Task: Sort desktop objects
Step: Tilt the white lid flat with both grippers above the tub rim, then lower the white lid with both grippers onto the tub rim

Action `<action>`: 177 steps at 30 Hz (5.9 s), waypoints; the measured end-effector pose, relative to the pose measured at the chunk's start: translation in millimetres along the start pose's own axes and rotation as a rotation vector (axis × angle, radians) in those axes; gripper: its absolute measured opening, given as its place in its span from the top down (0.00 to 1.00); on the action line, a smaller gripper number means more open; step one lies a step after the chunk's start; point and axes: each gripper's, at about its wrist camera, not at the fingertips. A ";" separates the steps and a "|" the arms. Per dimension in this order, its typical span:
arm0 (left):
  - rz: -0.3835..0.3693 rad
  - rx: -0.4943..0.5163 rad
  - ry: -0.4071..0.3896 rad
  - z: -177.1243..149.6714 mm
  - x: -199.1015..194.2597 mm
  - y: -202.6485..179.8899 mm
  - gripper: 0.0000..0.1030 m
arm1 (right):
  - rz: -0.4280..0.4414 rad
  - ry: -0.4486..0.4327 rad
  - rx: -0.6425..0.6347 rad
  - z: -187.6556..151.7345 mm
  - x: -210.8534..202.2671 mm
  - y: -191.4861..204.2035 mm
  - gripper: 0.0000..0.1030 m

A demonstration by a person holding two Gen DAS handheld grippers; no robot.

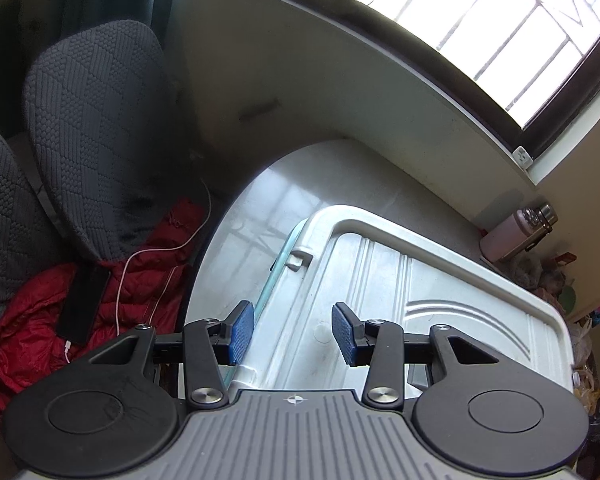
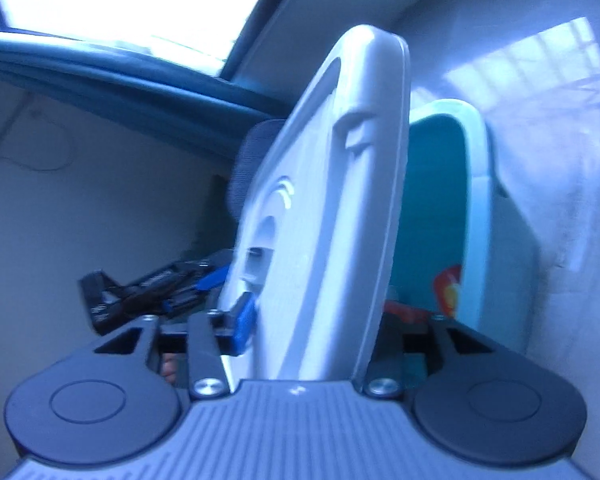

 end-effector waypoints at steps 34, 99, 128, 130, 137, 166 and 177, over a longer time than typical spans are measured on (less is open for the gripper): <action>-0.053 0.026 0.015 -0.5 3.4 12.2 0.57 | -0.582 -0.132 -0.331 -9.1 7.2 105.6 0.01; 0.059 0.451 0.398 31.4 -13.2 -53.5 0.15 | -0.814 -0.087 -0.120 -1.8 -20.5 89.9 0.00; 0.086 0.370 0.476 33.4 23.0 -35.8 0.15 | -0.781 -0.058 -0.042 11.3 6.1 71.0 0.07; 0.090 0.370 0.474 33.6 25.4 -35.5 0.15 | -0.768 -0.047 -0.032 11.4 7.7 67.5 0.15; 0.098 0.364 0.485 34.0 39.9 -32.4 0.18 | -0.765 -0.019 -0.029 13.5 15.0 56.9 0.32; 0.097 0.384 0.439 35.0 37.1 -34.5 0.56 | -0.754 -0.003 -0.056 27.8 15.0 55.8 0.43; 0.107 0.406 0.424 35.1 39.0 -35.8 0.51 | -0.844 0.003 -0.147 21.0 28.3 71.1 0.29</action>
Point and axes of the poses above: each gripper's, at about its wrist camera, not at the fingertips, and x roughly the way its jaws point, y to its left, z to its top, and after that the axes turned 5 degrees about -z, right-handed
